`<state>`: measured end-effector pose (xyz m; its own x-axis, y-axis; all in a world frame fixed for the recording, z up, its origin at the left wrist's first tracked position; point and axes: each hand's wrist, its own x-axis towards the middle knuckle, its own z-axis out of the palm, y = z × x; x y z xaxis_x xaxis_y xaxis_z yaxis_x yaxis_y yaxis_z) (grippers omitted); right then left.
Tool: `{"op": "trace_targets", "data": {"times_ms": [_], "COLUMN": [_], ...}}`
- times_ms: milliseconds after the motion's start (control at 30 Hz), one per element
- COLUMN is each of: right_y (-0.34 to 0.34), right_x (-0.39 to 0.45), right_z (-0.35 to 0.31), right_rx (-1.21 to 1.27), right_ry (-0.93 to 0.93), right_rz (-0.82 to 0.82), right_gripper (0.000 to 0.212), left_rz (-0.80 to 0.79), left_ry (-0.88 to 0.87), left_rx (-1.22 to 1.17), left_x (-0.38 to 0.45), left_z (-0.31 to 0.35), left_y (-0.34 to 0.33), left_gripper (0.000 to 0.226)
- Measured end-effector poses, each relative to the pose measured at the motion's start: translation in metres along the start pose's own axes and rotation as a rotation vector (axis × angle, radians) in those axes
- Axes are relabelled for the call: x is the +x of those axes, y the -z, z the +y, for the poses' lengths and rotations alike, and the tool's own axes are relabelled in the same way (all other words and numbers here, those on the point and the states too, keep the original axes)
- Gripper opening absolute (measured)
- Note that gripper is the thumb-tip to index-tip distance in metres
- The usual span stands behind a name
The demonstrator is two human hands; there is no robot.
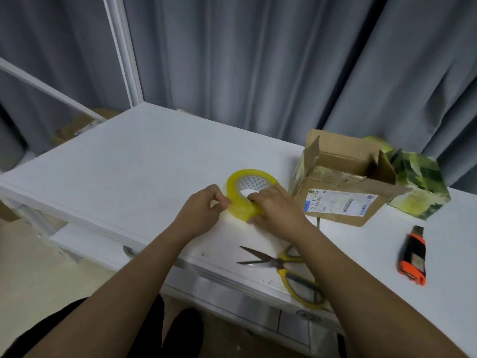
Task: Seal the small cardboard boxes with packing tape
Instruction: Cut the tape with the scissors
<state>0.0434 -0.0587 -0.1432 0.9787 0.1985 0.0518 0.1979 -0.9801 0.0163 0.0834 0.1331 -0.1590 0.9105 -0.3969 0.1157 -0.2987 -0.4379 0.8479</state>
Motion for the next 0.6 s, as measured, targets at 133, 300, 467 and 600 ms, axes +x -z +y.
{"op": "trace_targets", "data": {"times_ms": [133,300,467,600], "right_y": [-0.006,-0.005,-0.004,0.004], "right_x": [0.006,0.015,0.016,-0.016], "right_z": [0.007,0.017,0.010,-0.003], "right_rx": [0.025,0.091,0.172,0.340], "right_ry": [-0.109,-0.138,-0.158,-0.135], "right_rz": [0.038,-0.041,-0.035,0.175], "right_gripper": [0.055,0.049,0.051,0.054], "left_rz": [-0.177,-0.125,-0.074,-0.044], "left_ry": [0.013,0.080,0.121,0.091], "left_rx": [0.111,0.322,0.171,0.108], "left_x": [0.020,0.016,0.001,-0.005], "left_z": [-0.011,-0.030,-0.047,-0.040], "left_y": [0.018,0.053,0.067,0.065], "left_gripper": [0.011,0.016,0.013,0.008]}}
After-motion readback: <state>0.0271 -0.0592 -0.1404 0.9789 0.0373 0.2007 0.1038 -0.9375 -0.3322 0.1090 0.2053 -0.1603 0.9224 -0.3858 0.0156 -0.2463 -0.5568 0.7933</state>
